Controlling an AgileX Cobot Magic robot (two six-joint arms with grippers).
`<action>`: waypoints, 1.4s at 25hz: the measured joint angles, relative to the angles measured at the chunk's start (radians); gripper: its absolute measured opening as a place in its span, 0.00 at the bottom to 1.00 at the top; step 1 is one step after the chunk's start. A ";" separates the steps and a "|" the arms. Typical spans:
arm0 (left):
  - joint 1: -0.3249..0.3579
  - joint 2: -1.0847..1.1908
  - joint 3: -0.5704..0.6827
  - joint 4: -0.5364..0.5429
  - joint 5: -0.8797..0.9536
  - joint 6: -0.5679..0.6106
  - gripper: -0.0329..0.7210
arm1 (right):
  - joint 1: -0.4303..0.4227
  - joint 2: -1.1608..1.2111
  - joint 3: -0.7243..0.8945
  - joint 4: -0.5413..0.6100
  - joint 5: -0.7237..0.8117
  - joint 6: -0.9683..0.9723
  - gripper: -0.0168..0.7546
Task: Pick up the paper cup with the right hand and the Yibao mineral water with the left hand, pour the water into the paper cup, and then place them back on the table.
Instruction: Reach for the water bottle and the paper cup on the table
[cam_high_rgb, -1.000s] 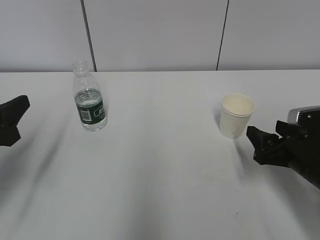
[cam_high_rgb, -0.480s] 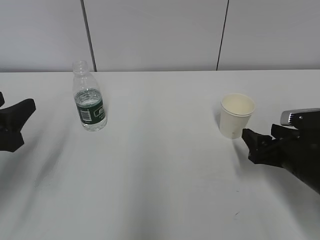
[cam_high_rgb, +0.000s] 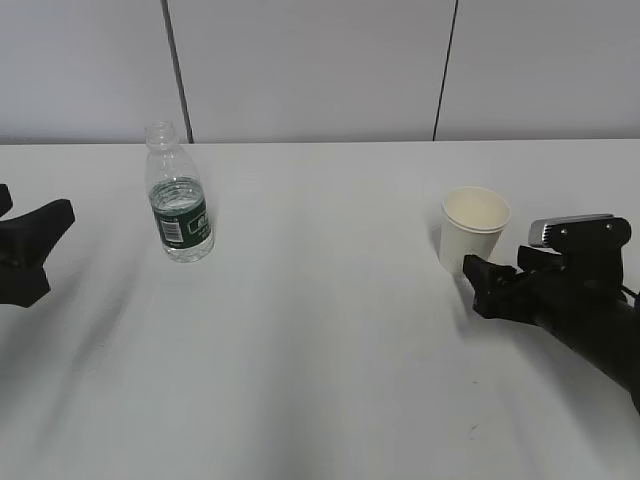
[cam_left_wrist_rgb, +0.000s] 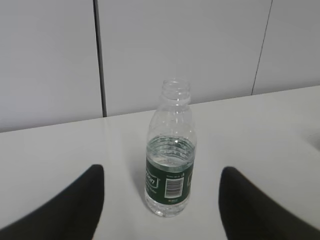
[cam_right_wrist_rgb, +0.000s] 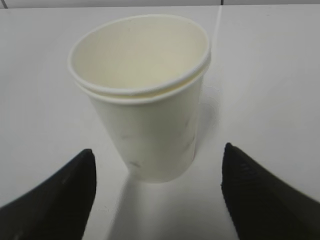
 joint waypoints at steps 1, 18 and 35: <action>0.000 0.000 0.000 0.000 0.000 0.000 0.64 | 0.000 0.008 -0.014 -0.003 0.000 0.000 0.81; 0.000 0.000 0.000 0.001 0.000 0.000 0.64 | 0.000 0.106 -0.160 -0.051 0.000 0.052 0.81; 0.000 0.000 0.000 0.001 0.000 0.000 0.64 | 0.000 0.143 -0.237 -0.058 0.000 0.070 0.88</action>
